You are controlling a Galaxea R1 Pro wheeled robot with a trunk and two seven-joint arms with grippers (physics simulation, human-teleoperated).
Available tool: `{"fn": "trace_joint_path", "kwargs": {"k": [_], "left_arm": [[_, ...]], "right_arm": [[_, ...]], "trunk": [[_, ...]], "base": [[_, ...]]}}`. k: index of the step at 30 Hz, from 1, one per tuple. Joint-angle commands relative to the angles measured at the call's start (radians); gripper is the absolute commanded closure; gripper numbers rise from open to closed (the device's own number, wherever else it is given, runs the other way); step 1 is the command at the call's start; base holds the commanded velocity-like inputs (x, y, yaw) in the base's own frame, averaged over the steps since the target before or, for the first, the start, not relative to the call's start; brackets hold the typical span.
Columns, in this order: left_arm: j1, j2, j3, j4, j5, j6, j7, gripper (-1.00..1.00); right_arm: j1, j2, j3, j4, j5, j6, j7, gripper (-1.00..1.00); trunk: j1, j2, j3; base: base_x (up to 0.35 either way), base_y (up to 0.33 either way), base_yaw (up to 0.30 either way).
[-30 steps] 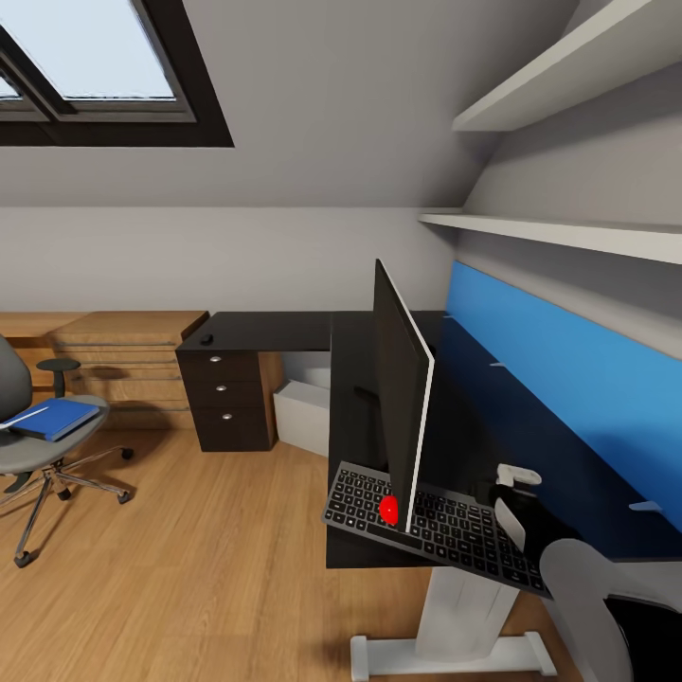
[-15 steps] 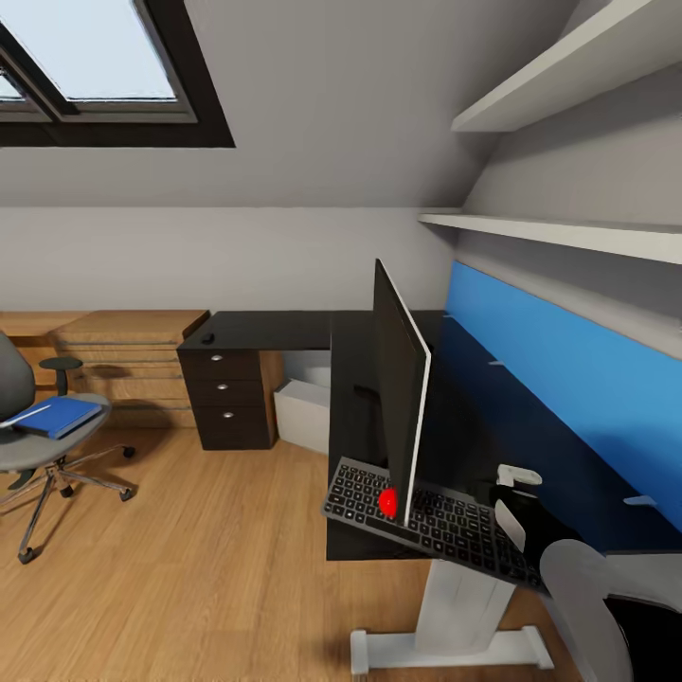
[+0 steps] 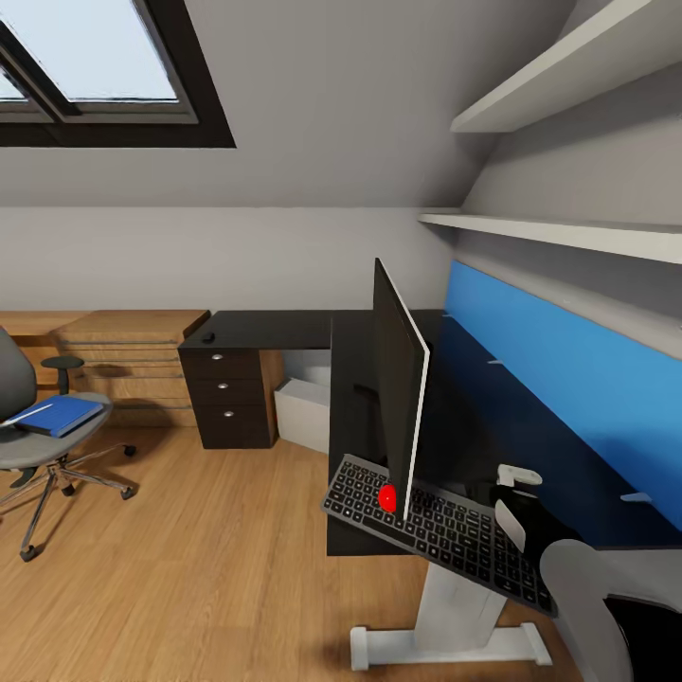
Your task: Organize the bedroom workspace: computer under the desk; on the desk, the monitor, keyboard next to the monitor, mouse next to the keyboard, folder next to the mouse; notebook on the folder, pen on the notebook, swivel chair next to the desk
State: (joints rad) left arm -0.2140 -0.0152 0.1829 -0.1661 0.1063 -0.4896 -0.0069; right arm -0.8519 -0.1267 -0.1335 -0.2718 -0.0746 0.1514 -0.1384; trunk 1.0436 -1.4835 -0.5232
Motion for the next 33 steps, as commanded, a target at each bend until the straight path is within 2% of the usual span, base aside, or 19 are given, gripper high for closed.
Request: {"fn": "trace_joint_path", "kwargs": {"k": [1,12,22,33], "left_arm": [[-0.001,0.000,-0.003,0.000,0.010,-0.003,-0.001,-1.00],[0.000,0.000,-0.003,0.000,0.010,-0.003,-0.001,-1.00],[0.000,0.000,-0.003,0.000,0.010,-0.003,-0.001,-1.00],[0.000,0.000,-0.003,0.000,0.010,-0.003,-0.001,-1.00]], "right_arm": [[0.001,0.000,0.003,0.005,-0.006,0.011,-0.003,-1.00],[0.001,0.000,0.003,0.005,-0.006,0.011,-0.003,-1.00],[0.001,-0.001,0.003,0.005,-0.007,0.011,-0.003,-1.00],[0.001,-0.001,0.003,0.005,-0.007,0.011,-0.003,-1.00]], "trunk": [[0.000,0.000,-0.001],[0.000,0.000,-0.001],[0.000,0.000,-0.001],[0.000,0.000,-0.001]], "base": [[0.000,0.000,0.000],[-0.013,0.000,0.000],[-0.160,0.000,0.000],[-0.012,0.000,0.000]]}}
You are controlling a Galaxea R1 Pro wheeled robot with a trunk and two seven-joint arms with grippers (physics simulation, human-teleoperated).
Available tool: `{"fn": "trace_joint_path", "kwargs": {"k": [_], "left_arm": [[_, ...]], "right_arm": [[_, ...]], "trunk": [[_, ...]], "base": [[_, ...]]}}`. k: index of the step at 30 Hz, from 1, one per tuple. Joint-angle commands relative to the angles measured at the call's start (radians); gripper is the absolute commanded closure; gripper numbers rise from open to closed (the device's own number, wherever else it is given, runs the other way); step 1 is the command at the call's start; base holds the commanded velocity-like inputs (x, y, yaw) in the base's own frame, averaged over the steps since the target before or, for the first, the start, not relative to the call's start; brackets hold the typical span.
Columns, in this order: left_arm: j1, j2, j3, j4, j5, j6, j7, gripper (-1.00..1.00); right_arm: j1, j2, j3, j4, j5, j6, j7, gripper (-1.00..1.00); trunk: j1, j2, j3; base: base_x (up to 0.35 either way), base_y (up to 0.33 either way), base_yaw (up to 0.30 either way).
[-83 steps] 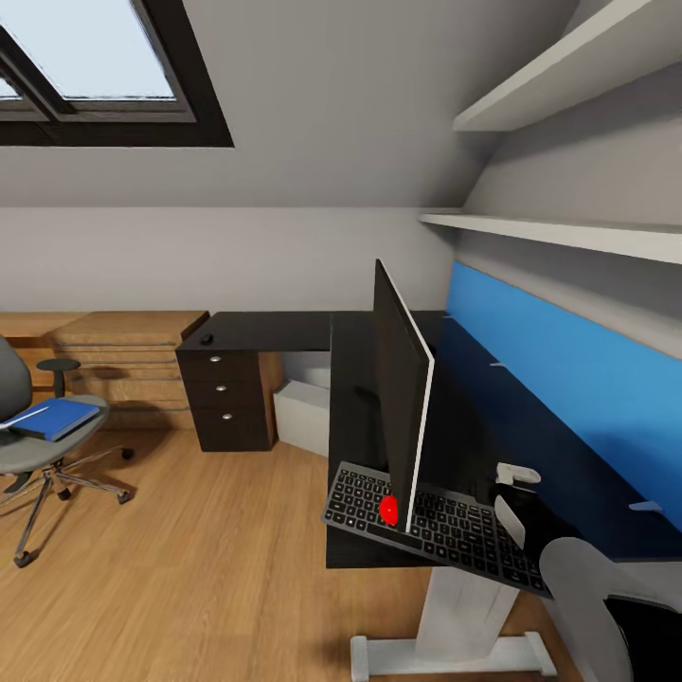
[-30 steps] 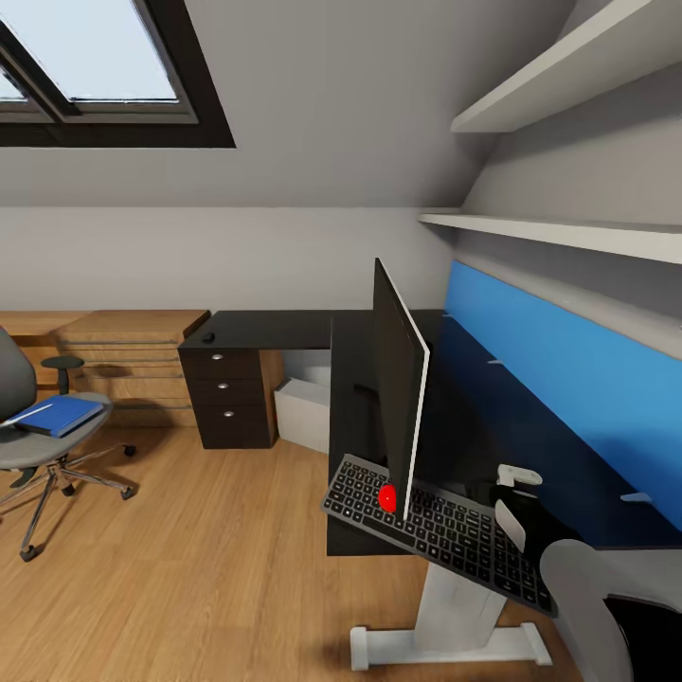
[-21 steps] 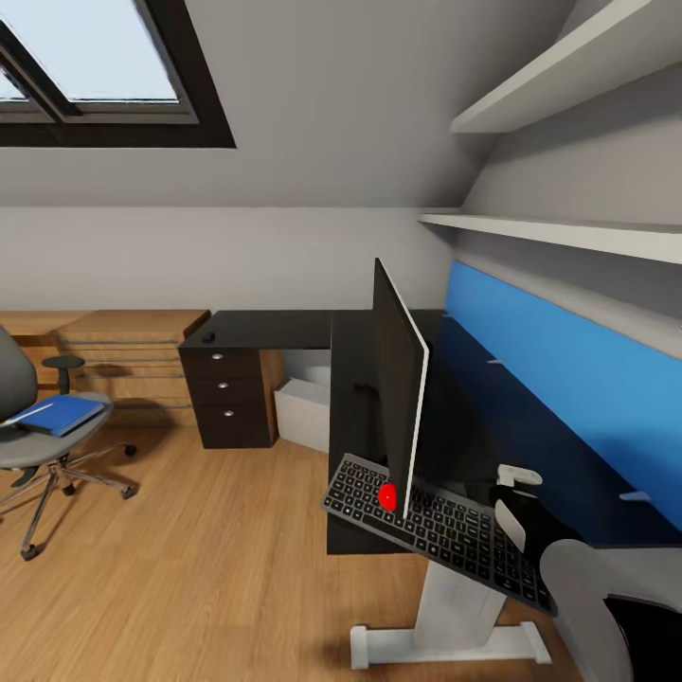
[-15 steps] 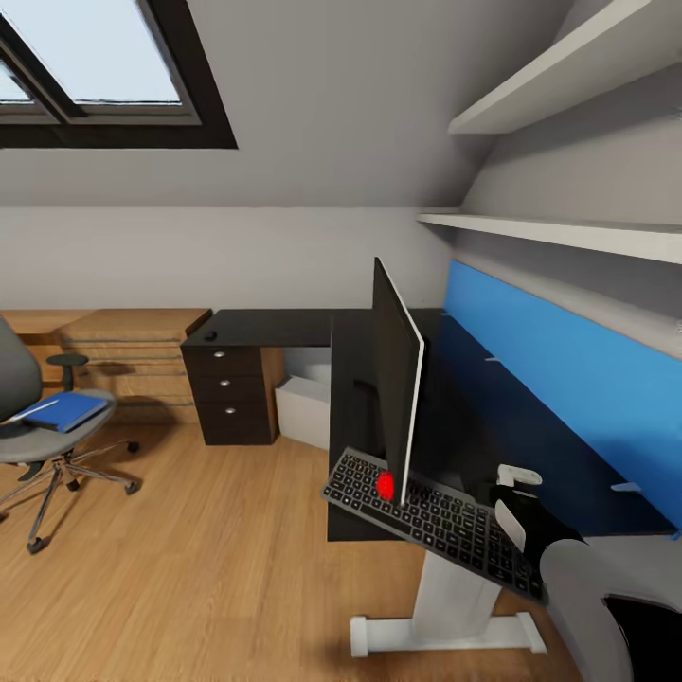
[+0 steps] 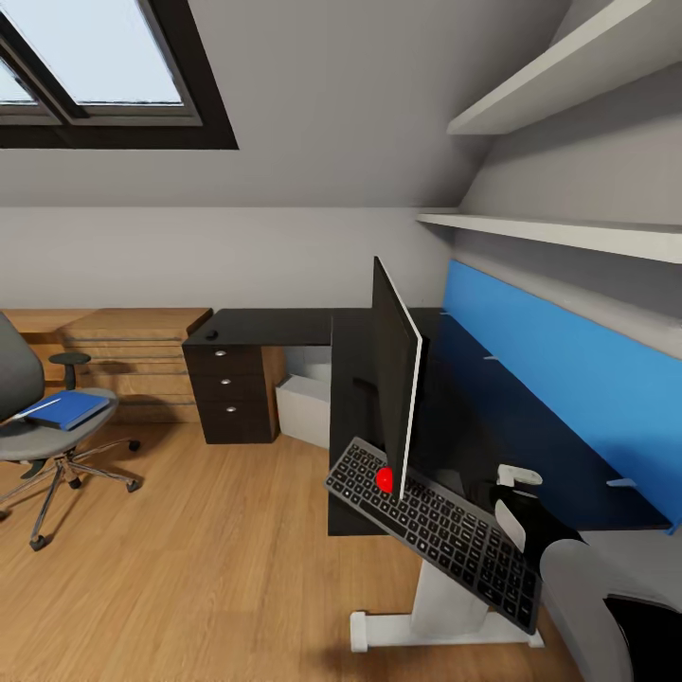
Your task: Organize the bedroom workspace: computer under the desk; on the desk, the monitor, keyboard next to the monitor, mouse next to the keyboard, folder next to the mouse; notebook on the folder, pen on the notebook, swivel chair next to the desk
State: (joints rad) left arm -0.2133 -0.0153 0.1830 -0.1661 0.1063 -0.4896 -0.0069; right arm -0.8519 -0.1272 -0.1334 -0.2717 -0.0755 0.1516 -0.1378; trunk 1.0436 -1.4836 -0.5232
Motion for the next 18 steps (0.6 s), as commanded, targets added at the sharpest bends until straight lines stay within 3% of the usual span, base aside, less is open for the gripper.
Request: {"fn": "trace_joint_path", "kwargs": {"k": [1,18], "left_arm": [[-0.001,0.000,-0.003,0.000,0.010,-0.003,-0.001,-1.00],[-0.001,0.000,-0.003,0.000,0.010,-0.003,-0.001,-1.00]], "right_arm": [[0.001,0.000,0.003,0.005,-0.006,0.011,-0.003,-1.00],[0.001,0.000,0.003,0.004,-0.006,0.011,-0.003,-1.00]], "trunk": [[0.000,0.000,-0.001],[0.000,0.000,-0.001]], "base": [[0.000,0.000,0.000],[0.000,0.000,0.000]]}}
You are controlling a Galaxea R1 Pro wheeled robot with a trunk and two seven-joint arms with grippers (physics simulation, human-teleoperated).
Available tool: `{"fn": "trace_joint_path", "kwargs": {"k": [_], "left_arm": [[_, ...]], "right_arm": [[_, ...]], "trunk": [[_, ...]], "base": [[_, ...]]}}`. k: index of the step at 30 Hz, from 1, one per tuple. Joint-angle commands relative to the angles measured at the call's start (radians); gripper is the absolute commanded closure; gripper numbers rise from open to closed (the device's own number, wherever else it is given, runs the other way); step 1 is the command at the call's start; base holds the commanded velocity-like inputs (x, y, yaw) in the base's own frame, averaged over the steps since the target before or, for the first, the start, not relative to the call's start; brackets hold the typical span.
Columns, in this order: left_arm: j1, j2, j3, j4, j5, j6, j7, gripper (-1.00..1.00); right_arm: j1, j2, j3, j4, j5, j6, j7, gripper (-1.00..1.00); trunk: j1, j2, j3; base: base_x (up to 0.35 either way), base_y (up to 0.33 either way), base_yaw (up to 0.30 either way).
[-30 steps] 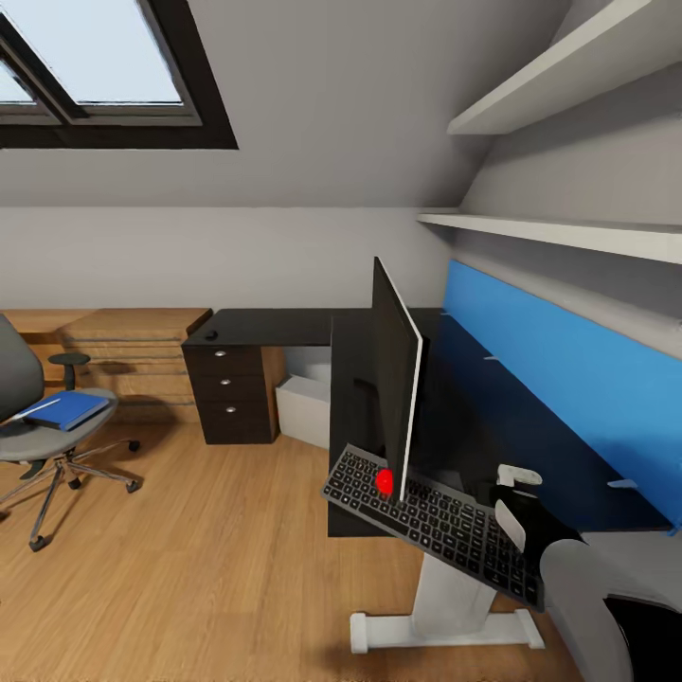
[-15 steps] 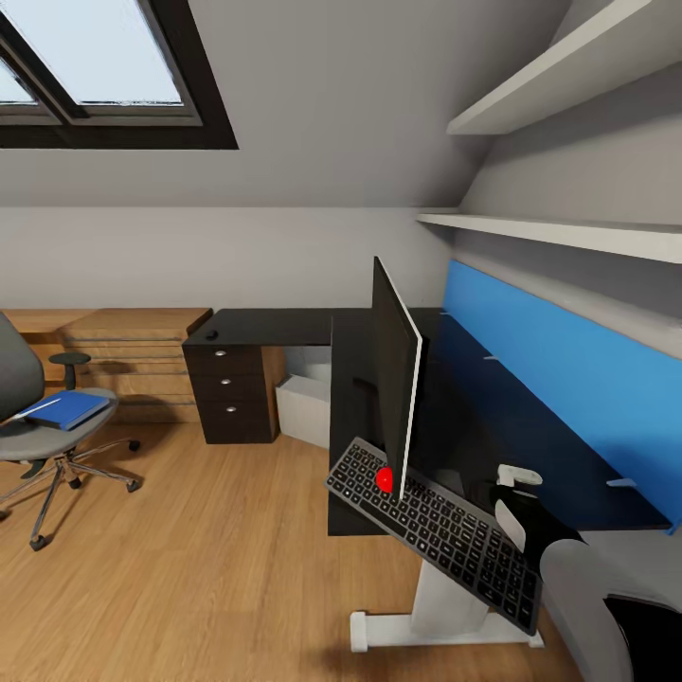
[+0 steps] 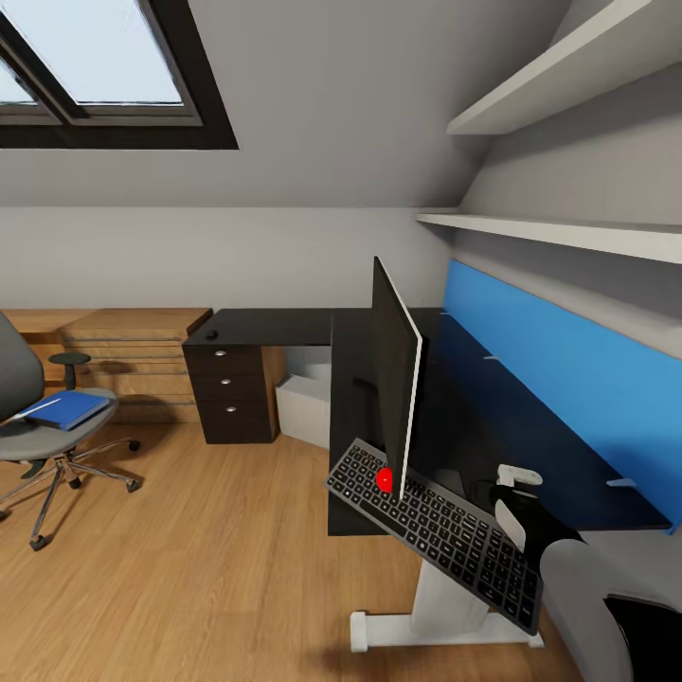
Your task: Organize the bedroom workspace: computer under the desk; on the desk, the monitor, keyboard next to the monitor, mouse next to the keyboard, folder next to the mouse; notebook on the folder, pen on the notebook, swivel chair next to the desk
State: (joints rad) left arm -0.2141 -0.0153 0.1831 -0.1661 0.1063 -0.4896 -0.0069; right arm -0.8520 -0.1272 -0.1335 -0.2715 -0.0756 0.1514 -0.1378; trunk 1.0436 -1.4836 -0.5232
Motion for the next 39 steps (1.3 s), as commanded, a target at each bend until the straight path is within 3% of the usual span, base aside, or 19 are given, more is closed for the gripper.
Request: {"fn": "trace_joint_path", "kwargs": {"k": [1,34,39], "left_arm": [[0.000,0.000,-0.004,0.000,0.010,-0.003,-0.001,-1.00],[0.000,0.000,-0.004,0.000,0.010,-0.003,-0.002,-1.00],[0.000,0.000,-0.004,0.000,0.010,-0.003,-0.002,-1.00]], "right_arm": [[0.001,-0.001,0.003,0.003,-0.006,0.011,-0.003,-1.00],[0.001,-0.008,-0.004,-0.033,-0.011,0.010,-0.005,-1.00],[0.001,-0.027,-0.006,-0.047,-0.014,0.013,-0.004,-1.00]], "trunk": [[0.000,0.000,-0.001],[0.000,0.000,-0.001],[0.000,0.000,-0.001]], "base": [[0.000,0.000,0.000],[0.000,0.000,0.000],[0.000,0.000,0.000]]}}
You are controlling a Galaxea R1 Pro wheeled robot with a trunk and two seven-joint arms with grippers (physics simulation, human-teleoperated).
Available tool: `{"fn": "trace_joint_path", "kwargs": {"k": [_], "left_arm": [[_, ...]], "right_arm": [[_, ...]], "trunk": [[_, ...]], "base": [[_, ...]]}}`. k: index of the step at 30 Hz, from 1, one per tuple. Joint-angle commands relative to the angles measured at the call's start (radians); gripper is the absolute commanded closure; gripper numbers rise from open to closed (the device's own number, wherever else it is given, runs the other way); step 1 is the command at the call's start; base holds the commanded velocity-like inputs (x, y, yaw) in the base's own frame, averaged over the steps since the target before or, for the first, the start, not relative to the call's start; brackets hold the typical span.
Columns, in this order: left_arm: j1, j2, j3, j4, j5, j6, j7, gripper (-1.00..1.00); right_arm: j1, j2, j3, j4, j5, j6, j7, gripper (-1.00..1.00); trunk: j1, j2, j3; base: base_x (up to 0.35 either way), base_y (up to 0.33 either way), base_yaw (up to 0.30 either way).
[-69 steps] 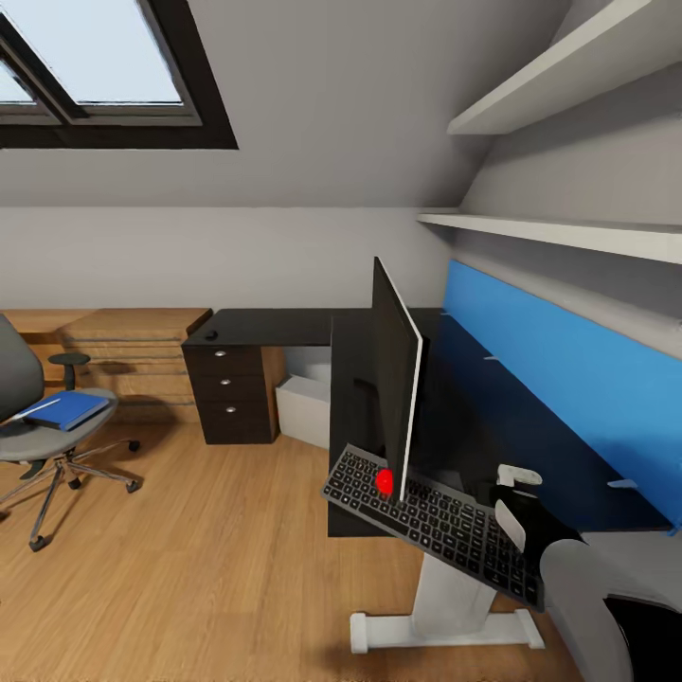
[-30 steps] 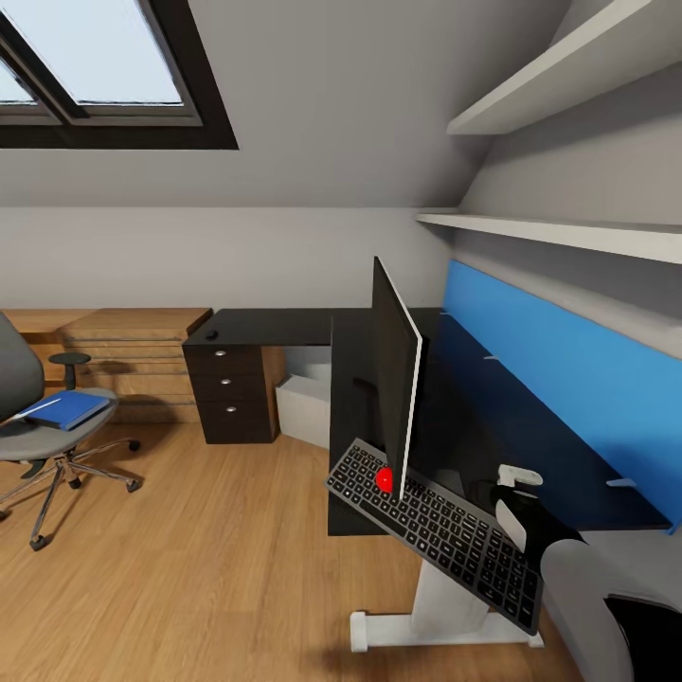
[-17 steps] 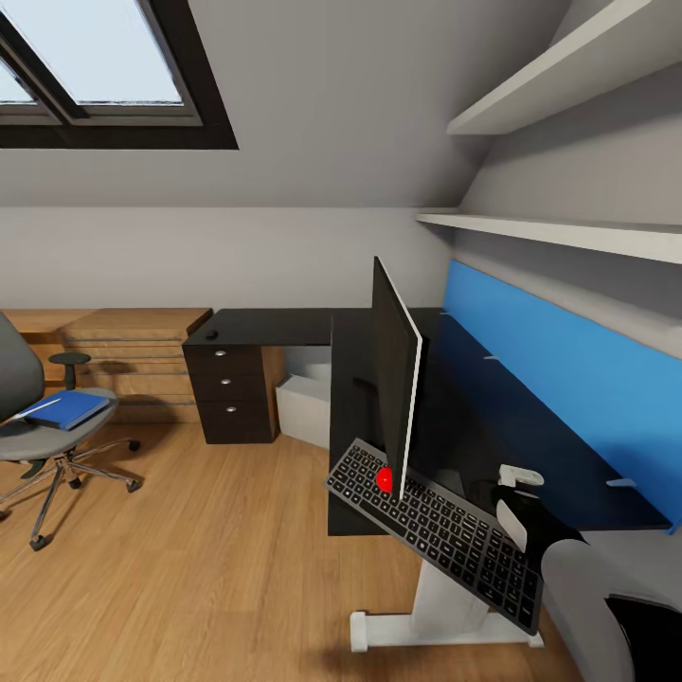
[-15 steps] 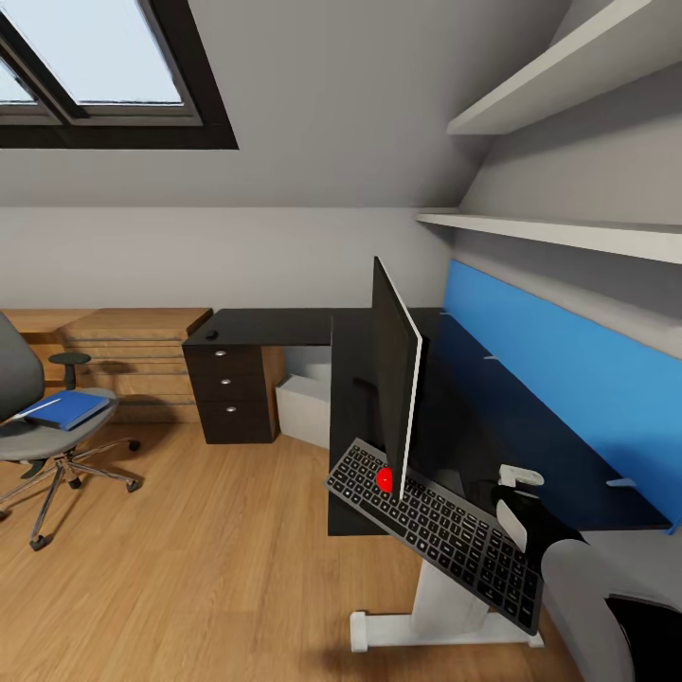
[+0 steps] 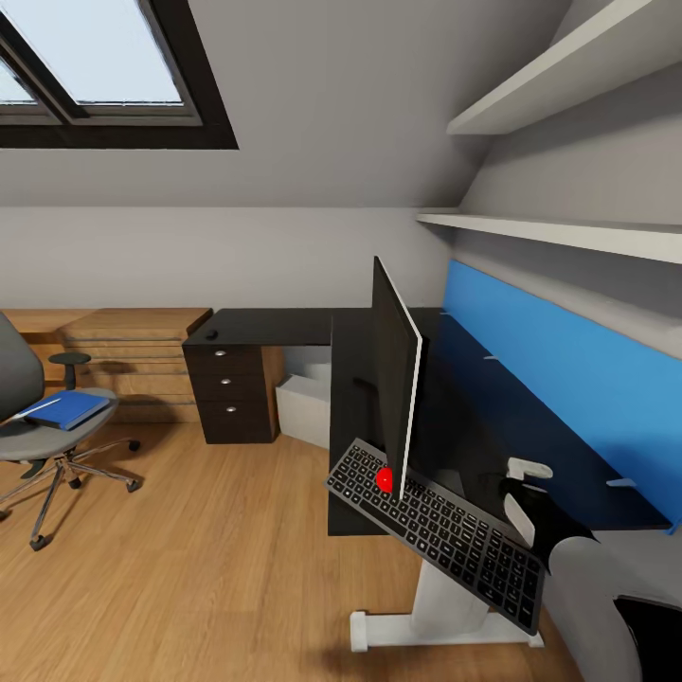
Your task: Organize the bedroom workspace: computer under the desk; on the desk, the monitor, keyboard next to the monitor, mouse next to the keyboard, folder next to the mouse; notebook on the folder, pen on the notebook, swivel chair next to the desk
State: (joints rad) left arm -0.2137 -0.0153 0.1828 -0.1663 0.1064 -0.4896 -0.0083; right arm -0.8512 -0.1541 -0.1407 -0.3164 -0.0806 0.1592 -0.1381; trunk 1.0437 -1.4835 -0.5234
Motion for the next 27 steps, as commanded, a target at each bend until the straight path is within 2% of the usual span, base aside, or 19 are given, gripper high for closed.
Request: {"fn": "trace_joint_path", "kwargs": {"k": [1,4,15,27], "left_arm": [[-0.001,0.000,-0.003,0.001,0.010,-0.003,-0.001,-1.00],[0.000,0.000,-0.003,0.001,0.010,-0.003,-0.001,-1.00],[-0.001,0.000,-0.003,0.001,0.010,-0.002,-0.001,-1.00],[0.000,0.000,-0.003,0.001,0.010,-0.003,-0.001,-1.00]], "right_arm": [[0.000,-0.006,0.000,-0.003,-0.010,0.005,-0.003,-1.00],[0.000,-0.025,-0.007,-0.007,-0.030,0.007,-0.002,-1.00],[0.000,-0.068,-0.020,-0.011,-0.127,0.021,0.000,-1.00],[0.000,-0.083,-0.022,-0.011,-0.181,0.033,0.000,-1.00]], "trunk": [[0.000,-0.001,-0.001],[0.000,-0.001,-0.001],[0.000,-0.001,-0.001],[0.000,-0.001,-0.001]], "base": [[0.000,0.000,0.000],[0.000,0.000,0.000],[0.000,0.000,0.000],[-0.002,0.000,0.000]]}}
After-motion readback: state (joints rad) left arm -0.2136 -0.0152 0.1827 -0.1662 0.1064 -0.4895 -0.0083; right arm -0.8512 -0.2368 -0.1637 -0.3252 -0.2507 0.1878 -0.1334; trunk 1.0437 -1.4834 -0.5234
